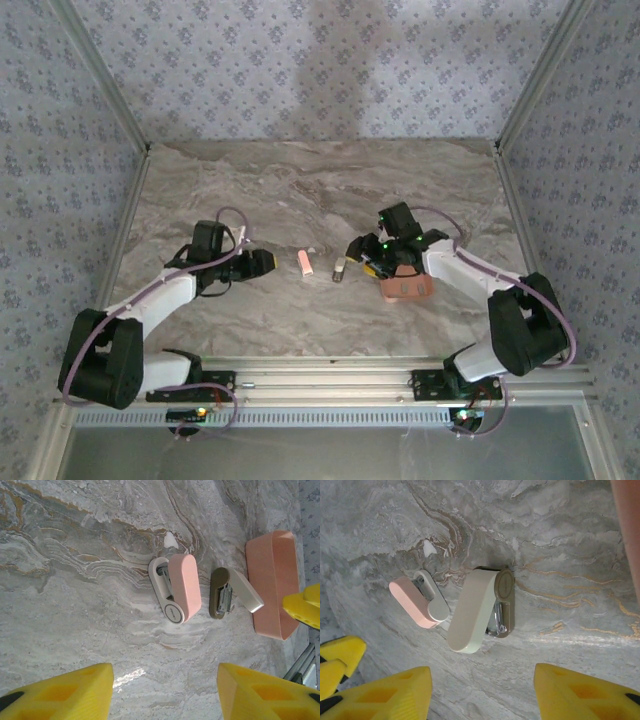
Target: Load the staples into the stapler
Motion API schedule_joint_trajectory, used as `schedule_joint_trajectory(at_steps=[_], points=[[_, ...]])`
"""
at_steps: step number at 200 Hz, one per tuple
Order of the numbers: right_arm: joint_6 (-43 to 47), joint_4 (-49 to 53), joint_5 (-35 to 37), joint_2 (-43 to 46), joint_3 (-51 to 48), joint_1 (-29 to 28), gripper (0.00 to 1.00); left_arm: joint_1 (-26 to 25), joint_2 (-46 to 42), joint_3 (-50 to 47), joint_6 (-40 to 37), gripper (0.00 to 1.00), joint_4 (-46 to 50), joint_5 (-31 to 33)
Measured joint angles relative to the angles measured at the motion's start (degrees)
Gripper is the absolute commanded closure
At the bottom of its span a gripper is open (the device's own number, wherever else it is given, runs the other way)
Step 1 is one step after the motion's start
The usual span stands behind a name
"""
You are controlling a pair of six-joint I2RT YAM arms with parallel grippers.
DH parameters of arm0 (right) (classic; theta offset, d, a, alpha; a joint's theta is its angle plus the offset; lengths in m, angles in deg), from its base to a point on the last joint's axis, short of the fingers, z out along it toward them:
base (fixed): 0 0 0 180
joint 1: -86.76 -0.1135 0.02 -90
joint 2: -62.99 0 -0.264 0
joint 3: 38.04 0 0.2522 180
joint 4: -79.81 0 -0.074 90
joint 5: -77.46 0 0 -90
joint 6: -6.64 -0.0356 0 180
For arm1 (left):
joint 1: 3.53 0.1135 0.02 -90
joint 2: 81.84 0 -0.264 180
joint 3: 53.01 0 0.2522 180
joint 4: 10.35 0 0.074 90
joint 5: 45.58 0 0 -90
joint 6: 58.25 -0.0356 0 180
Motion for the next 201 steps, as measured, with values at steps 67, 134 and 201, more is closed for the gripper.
schedule_joint_trajectory(at_steps=[67, 134, 201], points=[[-3.8, -4.4, -1.4, -5.5, 0.0, -1.0, 0.44, -0.7, 1.3, 0.0, 0.0, 0.43, -1.2, -0.2], [-3.9, -6.2, -2.5, -10.8, 0.0, -2.7, 0.64, -0.7, 1.7, 0.0, 0.0, 0.43, -1.3, -0.2], [-2.7, -9.0, -4.7, -13.4, -0.2, -2.9, 0.74, -0.7, 2.1, 0.0, 0.0, 0.43, -1.3, -0.2]])
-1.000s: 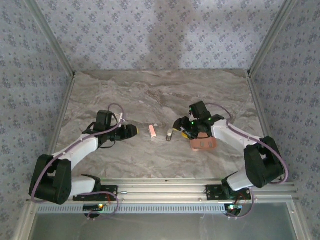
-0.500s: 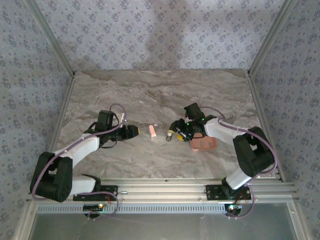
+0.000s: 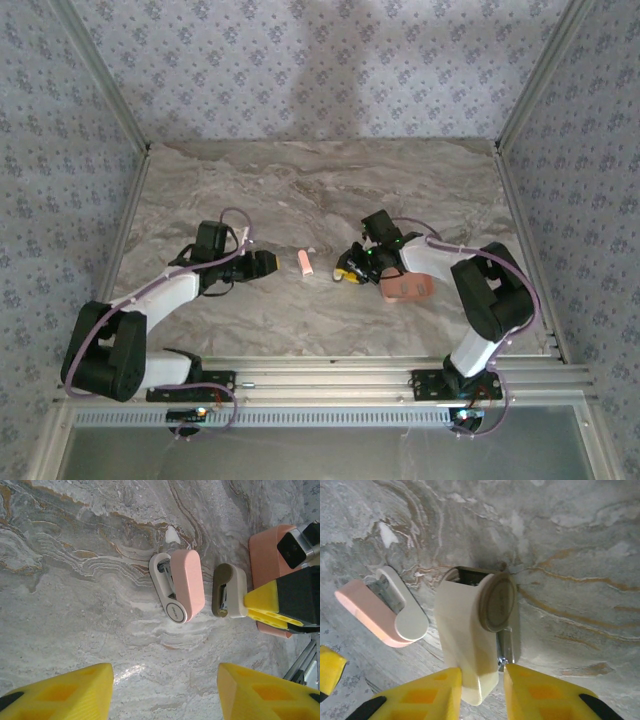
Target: Load the staples into the stapler
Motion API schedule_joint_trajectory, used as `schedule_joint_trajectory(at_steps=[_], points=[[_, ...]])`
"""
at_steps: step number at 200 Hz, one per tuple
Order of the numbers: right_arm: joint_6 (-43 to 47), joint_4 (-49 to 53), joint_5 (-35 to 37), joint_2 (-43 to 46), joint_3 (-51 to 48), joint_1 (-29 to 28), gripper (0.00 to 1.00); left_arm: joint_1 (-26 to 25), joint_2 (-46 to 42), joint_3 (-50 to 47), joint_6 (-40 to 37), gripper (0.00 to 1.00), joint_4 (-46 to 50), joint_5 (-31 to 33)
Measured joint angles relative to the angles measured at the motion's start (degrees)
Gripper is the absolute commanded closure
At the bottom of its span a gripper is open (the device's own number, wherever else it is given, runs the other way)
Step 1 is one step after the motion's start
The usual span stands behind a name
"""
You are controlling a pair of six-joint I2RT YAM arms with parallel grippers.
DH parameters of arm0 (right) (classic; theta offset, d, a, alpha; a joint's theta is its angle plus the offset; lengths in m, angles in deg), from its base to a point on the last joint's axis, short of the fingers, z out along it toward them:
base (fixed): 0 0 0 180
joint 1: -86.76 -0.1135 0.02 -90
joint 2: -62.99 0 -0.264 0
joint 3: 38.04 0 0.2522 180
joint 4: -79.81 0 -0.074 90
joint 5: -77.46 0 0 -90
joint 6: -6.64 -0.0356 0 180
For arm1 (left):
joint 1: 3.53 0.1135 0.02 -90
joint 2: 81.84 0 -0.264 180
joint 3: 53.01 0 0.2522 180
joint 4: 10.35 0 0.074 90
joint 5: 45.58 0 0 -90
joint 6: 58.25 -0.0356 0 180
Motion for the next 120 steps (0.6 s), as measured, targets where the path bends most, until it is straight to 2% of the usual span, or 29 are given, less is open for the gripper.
schedule_joint_trajectory(at_steps=[67, 86, 120], points=[[1.5, -0.8, 0.0, -0.9, -0.4, 0.0, 0.77, 0.0, 0.0, 0.0, 0.0, 0.43, 0.0, 0.0], [2.2, -1.0, 0.0, -0.9, -0.4, 0.0, 0.69, 0.0, 0.0, 0.0, 0.0, 0.42, 0.0, 0.2], [5.3, 2.0, 4.0, 1.0, 0.1, -0.7, 0.51, 0.0, -2.1, 0.1, -0.2, 0.33, 0.7, 3.6]])
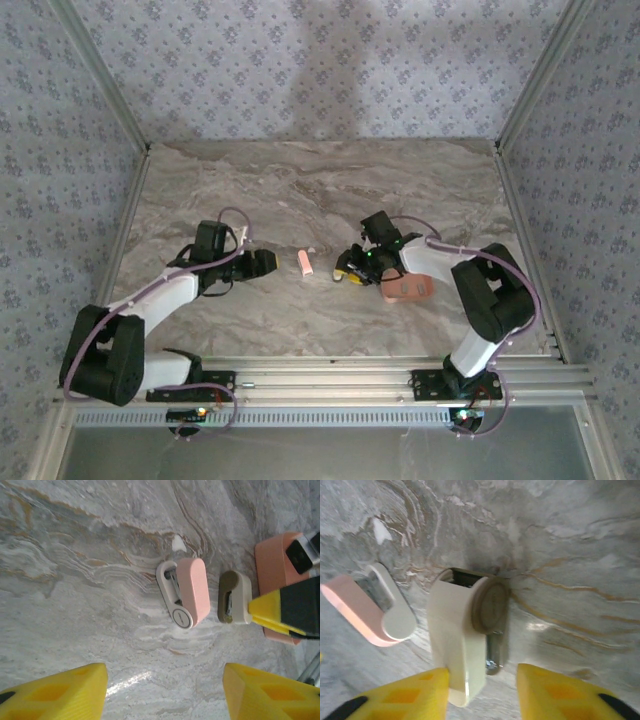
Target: Load the staples into the stapler
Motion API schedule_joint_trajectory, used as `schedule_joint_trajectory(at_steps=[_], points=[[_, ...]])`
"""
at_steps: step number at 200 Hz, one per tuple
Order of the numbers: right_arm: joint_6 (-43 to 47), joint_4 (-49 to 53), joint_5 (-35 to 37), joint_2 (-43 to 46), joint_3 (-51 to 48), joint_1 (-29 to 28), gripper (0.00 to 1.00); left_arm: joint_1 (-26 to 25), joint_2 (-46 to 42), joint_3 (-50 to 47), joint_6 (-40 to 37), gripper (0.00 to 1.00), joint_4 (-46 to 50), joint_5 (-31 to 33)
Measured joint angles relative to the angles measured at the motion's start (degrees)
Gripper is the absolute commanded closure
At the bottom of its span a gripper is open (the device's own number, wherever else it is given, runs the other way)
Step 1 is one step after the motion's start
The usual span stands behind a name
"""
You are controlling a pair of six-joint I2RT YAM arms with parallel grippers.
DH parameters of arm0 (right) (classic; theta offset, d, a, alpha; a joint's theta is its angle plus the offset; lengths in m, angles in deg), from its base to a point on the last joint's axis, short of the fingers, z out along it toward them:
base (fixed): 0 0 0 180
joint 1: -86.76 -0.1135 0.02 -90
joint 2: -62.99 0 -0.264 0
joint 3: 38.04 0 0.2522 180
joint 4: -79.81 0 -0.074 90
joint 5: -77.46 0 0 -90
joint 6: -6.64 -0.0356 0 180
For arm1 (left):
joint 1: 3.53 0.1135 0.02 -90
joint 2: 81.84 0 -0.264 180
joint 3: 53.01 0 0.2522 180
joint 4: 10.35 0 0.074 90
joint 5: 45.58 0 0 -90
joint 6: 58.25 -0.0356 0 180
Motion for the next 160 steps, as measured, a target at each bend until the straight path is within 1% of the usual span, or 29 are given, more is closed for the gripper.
schedule_joint_trajectory(at_steps=[19, 42, 58, 61, 64, 68, 73, 92, 104, 114, 138, 160], points=[[2.4, 3.7, 4.4, 2.4, 0.7, -0.5, 0.41, 0.0, -2.8, 0.7, -0.5, 0.25, 0.9, 4.0], [6.3, 7.2, 9.8, 8.1, 1.0, -0.3, 0.30, 0.0, -7.1, 1.8, -1.8, 0.15, 1.5, 12.2], [9.7, 8.0, 14.1, 14.2, 1.0, 0.5, 0.13, 0.0, -10.4, 2.3, -3.3, 0.09, 1.4, 19.5], [10.4, 8.0, 15.0, 15.4, 1.0, 0.9, 0.03, 0.1, -11.1, 2.3, -4.1, 0.08, 1.4, 21.3], [11.5, 8.0, 15.6, 16.4, 1.0, 1.0, 0.00, 0.1, -11.6, 2.3, -4.1, 0.06, 1.4, 22.7], [12.3, 7.7, 17.1, 18.1, 0.8, 1.7, 0.00, 0.1, -12.3, 2.3, -5.2, 0.03, 1.3, 24.5], [14.0, 7.1, 18.5, 20.0, 0.3, 2.4, 0.00, 0.1, -13.1, 2.3, -5.9, 0.02, 1.1, 27.0], [20.3, 2.6, 23.8, 27.4, -3.8, 6.8, 0.00, 0.1, -15.1, 1.0, -11.2, 0.01, -2.8, 36.7], [24.5, -1.3, 26.5, 31.2, -8.2, 10.8, 0.00, 0.2, -15.4, -1.3, -15.1, 0.02, -6.6, 42.7], [28.0, -4.9, 28.3, 33.4, -12.4, 14.2, 0.00, 0.6, -15.1, -4.0, -17.8, 0.02, -10.0, 46.4], [36.0, -14.5, 30.2, 35.8, -22.6, 21.1, 0.00, 2.4, -11.5, -12.1, -22.5, 0.02, -20.4, 51.8], [40.9, -19.6, 29.3, 34.8, -26.6, 26.6, 0.00, 4.6, -4.2, -16.6, -25.3, 0.01, -28.5, 53.1]])
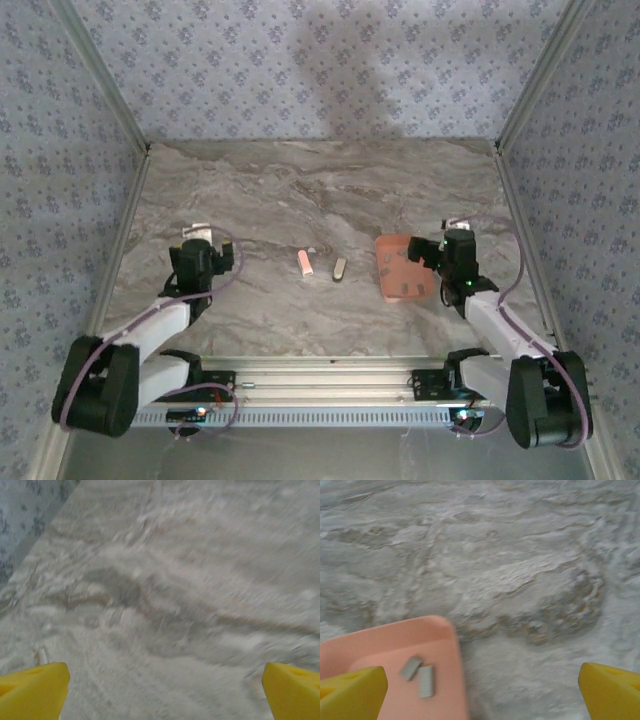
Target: Load the staples into the stapler
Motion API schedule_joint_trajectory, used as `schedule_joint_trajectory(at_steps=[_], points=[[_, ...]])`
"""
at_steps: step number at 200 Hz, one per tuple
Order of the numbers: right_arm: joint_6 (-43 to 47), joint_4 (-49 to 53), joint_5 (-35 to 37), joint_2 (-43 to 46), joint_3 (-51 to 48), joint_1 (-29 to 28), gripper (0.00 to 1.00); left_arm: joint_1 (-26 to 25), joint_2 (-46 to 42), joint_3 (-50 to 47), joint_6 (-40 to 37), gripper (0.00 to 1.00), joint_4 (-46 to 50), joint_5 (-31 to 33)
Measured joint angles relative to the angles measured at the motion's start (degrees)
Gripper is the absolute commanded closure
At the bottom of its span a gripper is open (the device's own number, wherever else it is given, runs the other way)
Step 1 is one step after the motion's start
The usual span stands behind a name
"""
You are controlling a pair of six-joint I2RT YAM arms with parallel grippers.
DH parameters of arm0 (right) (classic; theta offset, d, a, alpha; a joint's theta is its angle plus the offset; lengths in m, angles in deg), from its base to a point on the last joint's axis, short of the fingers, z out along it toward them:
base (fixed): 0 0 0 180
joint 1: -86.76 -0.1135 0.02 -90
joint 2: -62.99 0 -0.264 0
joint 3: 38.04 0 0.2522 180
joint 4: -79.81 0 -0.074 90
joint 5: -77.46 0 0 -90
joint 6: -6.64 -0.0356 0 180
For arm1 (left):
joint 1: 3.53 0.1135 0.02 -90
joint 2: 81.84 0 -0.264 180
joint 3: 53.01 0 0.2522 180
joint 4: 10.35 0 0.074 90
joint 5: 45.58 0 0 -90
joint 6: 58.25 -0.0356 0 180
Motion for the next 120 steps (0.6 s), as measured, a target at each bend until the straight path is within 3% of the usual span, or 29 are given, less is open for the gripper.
schedule_joint_trajectory(at_steps=[32, 52, 75, 88, 120], points=[[6.1, -12.5, -3.2, -6.8, -0.6, 5.1, 0.00, 1.6, 10.0, -0.6, -5.0, 0.01, -16.2, -1.5], [9.2, -23.0, -5.4, -13.4, -3.0, 6.1, 0.00, 6.1, 18.2, -0.6, -4.5, 0.01, -27.3, -4.4], [12.3, -31.3, -7.6, -21.1, -3.9, 6.3, 0.00, 12.9, 20.6, 1.6, -2.0, 0.01, -25.7, -7.5], [13.1, -36.9, -8.7, -25.9, -4.0, 6.3, 0.00, 13.3, 20.7, 3.4, -1.4, 0.01, -25.4, -8.7], [13.2, -37.4, -9.3, -27.5, -3.3, 7.4, 0.00, 12.8, 20.7, 4.8, -0.8, 0.02, -25.7, -10.8]])
